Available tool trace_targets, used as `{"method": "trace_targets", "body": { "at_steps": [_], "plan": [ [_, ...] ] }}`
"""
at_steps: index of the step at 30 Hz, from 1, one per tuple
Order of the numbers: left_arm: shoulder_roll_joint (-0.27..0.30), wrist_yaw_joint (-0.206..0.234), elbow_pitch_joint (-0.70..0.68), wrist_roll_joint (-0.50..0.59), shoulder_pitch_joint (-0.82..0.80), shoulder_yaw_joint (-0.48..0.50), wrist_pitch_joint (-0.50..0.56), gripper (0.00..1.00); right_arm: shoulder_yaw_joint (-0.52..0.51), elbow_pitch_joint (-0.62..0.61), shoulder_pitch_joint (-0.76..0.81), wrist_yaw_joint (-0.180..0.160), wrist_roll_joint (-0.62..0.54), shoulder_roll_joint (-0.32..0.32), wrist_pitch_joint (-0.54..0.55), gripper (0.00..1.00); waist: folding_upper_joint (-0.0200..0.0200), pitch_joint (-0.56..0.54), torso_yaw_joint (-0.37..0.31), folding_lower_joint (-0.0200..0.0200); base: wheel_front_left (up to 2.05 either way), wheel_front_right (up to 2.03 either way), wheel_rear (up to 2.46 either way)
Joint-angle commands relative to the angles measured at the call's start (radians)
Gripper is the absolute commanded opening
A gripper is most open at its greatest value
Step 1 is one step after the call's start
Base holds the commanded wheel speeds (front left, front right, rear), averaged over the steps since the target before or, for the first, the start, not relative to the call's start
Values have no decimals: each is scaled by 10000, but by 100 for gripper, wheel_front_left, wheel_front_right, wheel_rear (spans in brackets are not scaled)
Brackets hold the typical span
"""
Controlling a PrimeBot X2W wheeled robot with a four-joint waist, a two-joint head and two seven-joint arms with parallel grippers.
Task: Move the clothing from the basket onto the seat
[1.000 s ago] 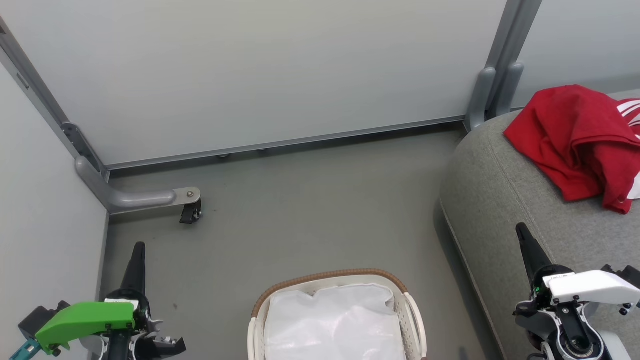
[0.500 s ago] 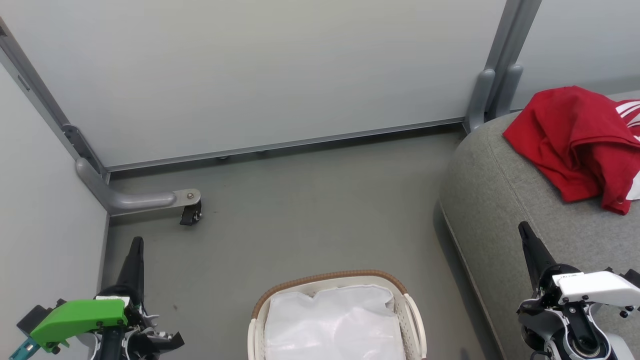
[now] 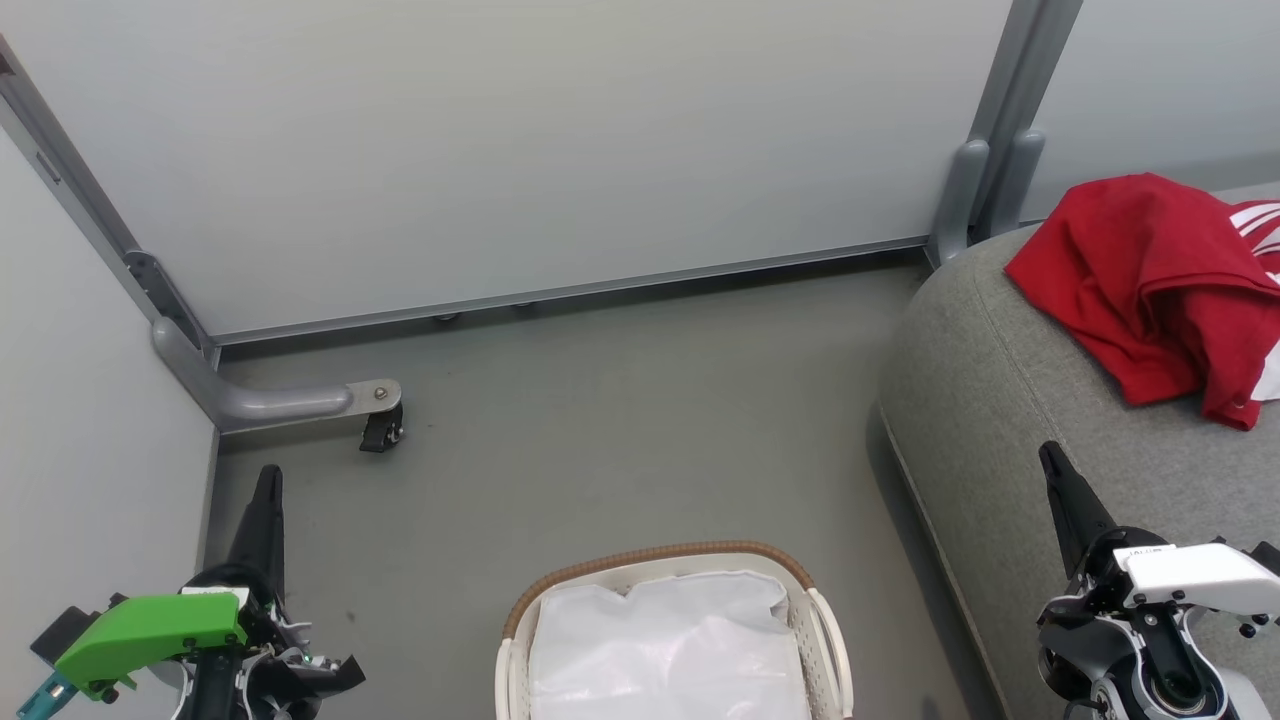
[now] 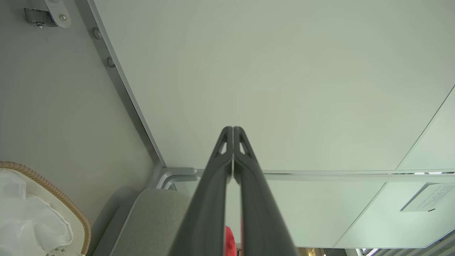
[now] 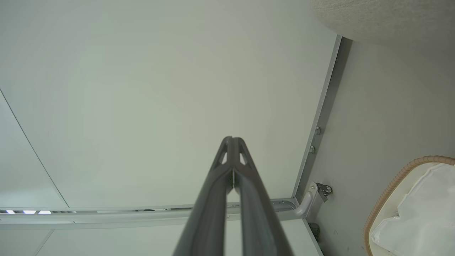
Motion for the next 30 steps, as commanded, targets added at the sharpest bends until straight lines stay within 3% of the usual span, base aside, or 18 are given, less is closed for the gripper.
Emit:
{"method": "trace_targets", "body": {
  "at_steps": [1,30],
  "plan": [
    [47,-67,-20,-32,-105,27,34,0,-21,-40,108,-3,26,-59,34,0,-1,0,0,0,0,0,0],
    [47,-67,-22,-33,-104,24,32,0,-20,-39,108,-3,27,-59,33,0,-1,0,0,0,0,0,0]
  ]
}}
